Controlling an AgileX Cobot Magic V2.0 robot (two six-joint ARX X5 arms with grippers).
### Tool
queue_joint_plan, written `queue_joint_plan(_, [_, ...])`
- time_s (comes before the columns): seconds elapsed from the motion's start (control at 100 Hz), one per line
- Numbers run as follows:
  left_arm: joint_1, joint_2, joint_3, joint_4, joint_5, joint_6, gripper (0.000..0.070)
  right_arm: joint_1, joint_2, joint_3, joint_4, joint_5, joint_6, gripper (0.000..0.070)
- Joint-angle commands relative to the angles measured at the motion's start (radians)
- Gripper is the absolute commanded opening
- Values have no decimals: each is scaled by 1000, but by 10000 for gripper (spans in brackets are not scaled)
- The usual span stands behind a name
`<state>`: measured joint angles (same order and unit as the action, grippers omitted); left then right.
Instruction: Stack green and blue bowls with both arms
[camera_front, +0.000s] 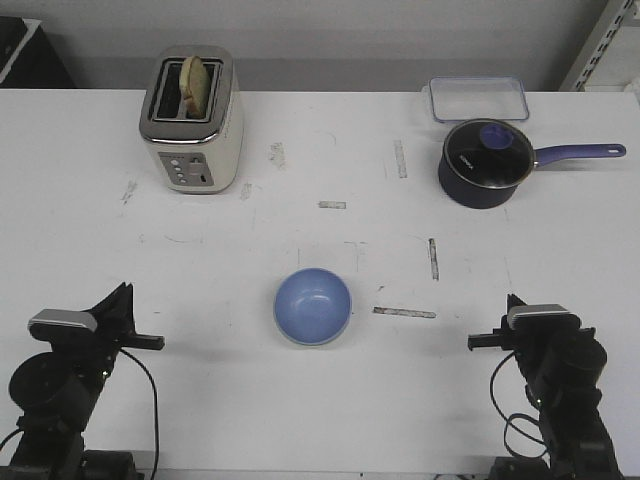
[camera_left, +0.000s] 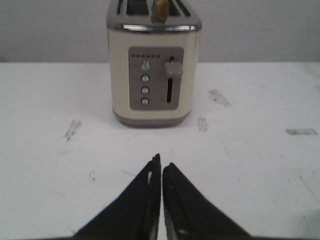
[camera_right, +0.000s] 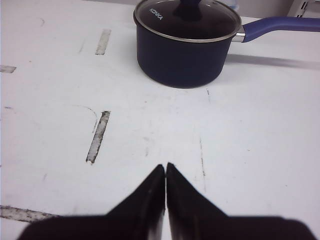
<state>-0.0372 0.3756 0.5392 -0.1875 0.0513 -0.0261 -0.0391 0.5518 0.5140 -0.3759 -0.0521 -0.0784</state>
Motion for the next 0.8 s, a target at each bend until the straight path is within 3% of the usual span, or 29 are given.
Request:
queue_joint_plan(0.0, [0,-16,15,32,-2,-5,1,2,5,5,10,0,3,0])
queue_joint_plan(0.58, [1,-135,10,-3,-15,-5,1,2,5,5,10,0,3,0])
queue_joint_plan(0.79, [35,-257,-190,71,-44,-4,1,2,5,5,10,0,3,0])
